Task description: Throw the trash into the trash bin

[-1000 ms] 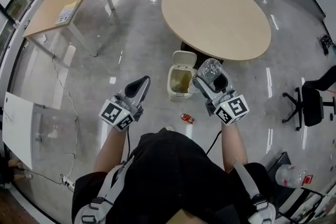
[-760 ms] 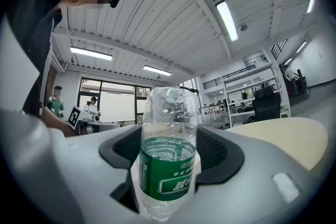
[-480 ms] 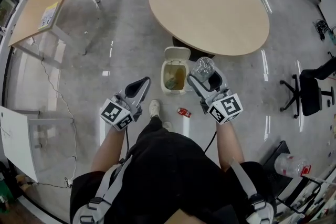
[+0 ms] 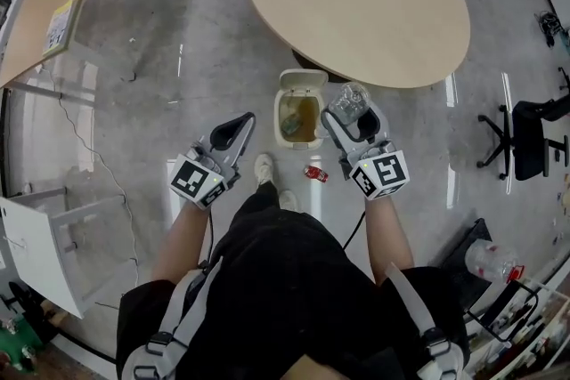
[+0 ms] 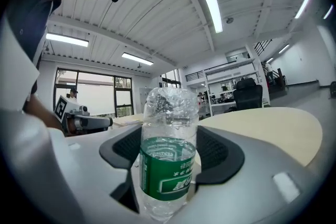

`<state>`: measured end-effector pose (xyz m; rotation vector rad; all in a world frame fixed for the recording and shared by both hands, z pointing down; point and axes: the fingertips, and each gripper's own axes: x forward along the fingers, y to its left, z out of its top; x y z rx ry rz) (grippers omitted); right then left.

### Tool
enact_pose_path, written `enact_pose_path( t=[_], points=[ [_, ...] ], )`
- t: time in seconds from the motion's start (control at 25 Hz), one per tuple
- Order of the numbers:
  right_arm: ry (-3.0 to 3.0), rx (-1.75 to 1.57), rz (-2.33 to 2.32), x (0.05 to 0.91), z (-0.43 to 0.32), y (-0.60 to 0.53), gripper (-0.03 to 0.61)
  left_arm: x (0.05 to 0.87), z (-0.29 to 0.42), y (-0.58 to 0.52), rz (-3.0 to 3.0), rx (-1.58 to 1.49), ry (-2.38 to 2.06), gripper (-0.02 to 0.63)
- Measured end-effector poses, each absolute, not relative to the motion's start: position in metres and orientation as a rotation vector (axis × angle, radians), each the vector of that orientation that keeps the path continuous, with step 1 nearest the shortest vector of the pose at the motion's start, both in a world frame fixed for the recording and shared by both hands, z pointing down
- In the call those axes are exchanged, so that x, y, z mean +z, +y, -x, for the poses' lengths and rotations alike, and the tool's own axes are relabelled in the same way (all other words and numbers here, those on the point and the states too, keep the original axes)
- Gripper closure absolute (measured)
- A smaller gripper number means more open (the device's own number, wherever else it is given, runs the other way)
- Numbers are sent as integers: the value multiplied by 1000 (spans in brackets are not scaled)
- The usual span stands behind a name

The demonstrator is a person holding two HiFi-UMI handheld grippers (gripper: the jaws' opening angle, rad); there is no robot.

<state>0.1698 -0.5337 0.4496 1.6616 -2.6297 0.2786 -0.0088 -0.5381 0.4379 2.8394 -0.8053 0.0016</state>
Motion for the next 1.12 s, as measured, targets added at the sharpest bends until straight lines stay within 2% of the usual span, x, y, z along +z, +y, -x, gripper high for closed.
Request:
enact_pose_path(
  t=[0.24,0.76,1.12],
  points=[
    [-2561,364,-1631,496,-162,-555,260,477,-7,-564,-2825,97,-728,612],
    [-2348,675,-1534,644,-145,-545,259,607,-14,-544,-2602,249,-617,612],
    [-2267,774,-1525,701,-138,-543,260,657,-31,-533,-2570,353,-531,612]
  ],
)
